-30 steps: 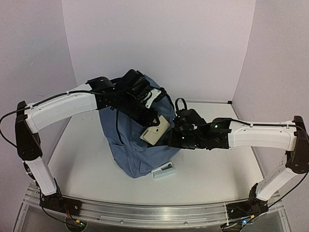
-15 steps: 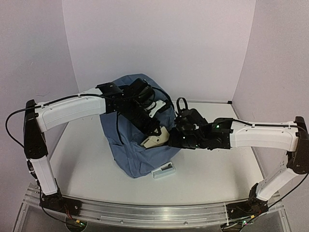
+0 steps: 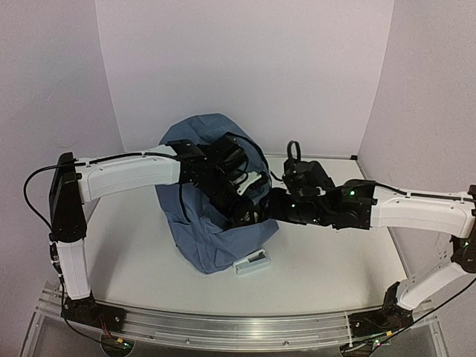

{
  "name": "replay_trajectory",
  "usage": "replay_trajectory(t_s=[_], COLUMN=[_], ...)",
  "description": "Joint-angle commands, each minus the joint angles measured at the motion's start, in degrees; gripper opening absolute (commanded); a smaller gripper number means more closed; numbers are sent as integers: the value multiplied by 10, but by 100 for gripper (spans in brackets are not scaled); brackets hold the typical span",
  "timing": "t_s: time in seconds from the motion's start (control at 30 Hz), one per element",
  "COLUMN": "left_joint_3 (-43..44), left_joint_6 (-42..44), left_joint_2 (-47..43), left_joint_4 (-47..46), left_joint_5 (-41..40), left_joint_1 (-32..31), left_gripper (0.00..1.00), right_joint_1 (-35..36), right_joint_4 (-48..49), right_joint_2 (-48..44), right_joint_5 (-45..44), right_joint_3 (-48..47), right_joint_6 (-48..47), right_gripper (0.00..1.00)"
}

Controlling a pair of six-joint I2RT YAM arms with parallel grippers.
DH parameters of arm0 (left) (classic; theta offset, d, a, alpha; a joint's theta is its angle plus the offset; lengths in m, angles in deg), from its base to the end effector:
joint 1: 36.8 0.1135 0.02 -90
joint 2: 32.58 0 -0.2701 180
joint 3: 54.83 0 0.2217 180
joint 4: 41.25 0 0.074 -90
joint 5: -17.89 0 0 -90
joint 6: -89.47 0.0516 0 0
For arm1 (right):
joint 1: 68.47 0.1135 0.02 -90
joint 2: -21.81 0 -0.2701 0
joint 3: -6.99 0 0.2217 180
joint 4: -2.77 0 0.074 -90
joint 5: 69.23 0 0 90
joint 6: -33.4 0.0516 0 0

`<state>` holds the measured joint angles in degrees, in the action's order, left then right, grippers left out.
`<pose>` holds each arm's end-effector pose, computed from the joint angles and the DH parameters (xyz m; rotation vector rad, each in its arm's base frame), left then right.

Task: Pack the student bag
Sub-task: Place the personal item in the student bag, then pick up the stationery from the center of the board.

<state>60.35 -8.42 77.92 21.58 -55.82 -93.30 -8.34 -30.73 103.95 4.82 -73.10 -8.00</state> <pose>0.2091 -0.3422 0.2797 1.2225 2.4366 -0.7440 0.1643 0.2576 0.3013 -0.0651 2.2705 0.7624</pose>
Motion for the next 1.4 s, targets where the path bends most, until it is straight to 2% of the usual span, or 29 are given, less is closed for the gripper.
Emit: replay_trajectory(t_s=[0.0,0.13,0.27,0.43,0.6,0.7,0.83,1.13,1.27,1.37], left_joint_3=[9,10,13,17,2,-22,-26,-53,-53,-55], left_joint_6=[-16,-24,-32,-46,-77,-96,-111,-127,-128,-125], left_joint_2=[-22,-40,-61,-108,-156,-180,-192,-214,-209,-208], left_joint_4=[-6,1,11,7,-18,-47,-46,-51,-50,-49], left_joint_5=[-5,-12,-29,-45,-55,-50,-54,-52,-54,-58], left_joint_1=[1,1,1,1,1,0,1,1,3,5], left_gripper=[46,59,69,75,77,79,79,80,80,80], right_joint_1=[1,-3,-33,-91,-106,-108,-108,-108,-103,-80], right_joint_4=[13,14,32,145,261,343,388,475,503,502], right_joint_2=[-48,-73,-100,-146,-152,-115,-17,127,164,171], right_joint_5=[-28,-32,-5,97,173,235,301,370,442,460], right_joint_3=[20,43,86,210,302,338,324,289,280,279], right_joint_6=[3,-7,-21,-34,-39,-55,-94,-142,-149,-159], right_gripper=[46,56,62,63,61,51,42,45,41,40])
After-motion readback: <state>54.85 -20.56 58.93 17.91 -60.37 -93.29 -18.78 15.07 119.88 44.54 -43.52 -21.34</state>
